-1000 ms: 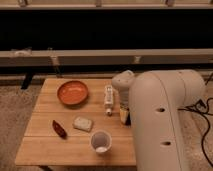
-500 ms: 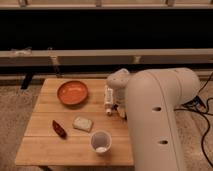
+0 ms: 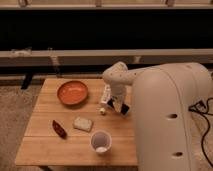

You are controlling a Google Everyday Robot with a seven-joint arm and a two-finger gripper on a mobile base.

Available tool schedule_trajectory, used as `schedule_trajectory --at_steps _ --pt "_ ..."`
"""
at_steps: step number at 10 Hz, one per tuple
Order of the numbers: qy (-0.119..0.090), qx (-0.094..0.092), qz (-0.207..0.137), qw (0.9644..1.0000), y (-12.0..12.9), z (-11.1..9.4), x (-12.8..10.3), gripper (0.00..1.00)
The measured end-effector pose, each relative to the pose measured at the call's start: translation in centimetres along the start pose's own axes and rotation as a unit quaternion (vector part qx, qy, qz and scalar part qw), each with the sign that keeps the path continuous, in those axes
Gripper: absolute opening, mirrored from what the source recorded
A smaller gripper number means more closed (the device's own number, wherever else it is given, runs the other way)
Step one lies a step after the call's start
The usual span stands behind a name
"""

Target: Place the eraser in the ceramic cup

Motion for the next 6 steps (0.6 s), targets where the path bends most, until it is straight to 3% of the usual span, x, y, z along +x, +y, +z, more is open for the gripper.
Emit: schedule_trajectory --at_steps 2,3,5,6 --pt "-0.038 0.015 -0.015 0.9991 0.3 -2.8 -1.2 0.00" --pt "-0.076 0.026 -0.032 0.9963 0.9 -4.6 -2.4 0.00" --pt "-0.137 0.033 -0.071 0.9874 3.3 -7.4 -5.0 0.00" --pt "-0.172 0.033 -0.092 0.9803 4.9 -8.8 -5.8 0.00"
